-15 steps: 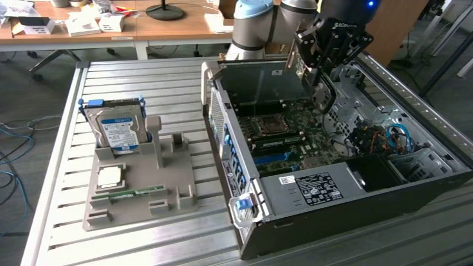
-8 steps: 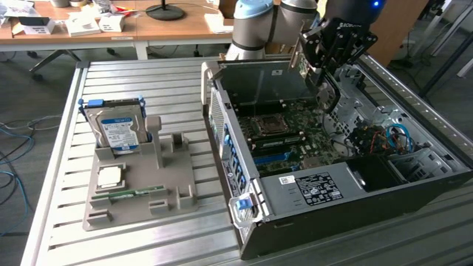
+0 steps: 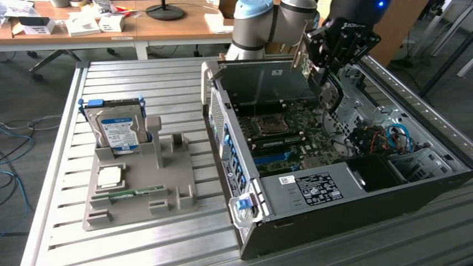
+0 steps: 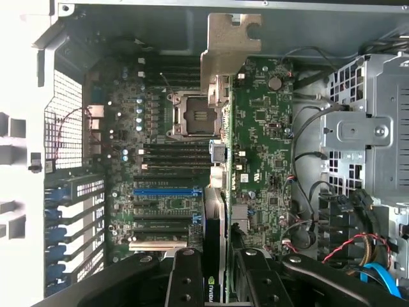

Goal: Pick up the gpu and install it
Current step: 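Pick up the gpu and move the gpu toward the slot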

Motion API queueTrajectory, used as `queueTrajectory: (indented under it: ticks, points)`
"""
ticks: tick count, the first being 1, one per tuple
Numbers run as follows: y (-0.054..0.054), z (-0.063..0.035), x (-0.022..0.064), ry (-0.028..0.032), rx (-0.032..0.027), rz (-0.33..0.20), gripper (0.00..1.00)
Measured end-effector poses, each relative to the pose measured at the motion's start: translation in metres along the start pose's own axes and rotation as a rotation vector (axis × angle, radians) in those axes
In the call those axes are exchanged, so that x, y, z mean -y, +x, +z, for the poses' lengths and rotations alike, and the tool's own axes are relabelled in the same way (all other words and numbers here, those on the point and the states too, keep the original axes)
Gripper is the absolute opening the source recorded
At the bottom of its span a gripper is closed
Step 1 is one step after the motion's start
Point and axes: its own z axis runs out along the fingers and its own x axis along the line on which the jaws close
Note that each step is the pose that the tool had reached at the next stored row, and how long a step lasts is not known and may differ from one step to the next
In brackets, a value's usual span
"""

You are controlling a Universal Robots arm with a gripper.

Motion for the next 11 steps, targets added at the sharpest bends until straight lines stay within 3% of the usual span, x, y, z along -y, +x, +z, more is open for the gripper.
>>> queueTrajectory:
  ticks: [4, 11]
  points:
    - [-0.0006, 0.0000, 0.0000, 0.0001, -0.0021, 0.000, 0.26]
    - [-0.0030, 0.0001, -0.0002, 0.0001, -0.0118, -0.006, 0.26]
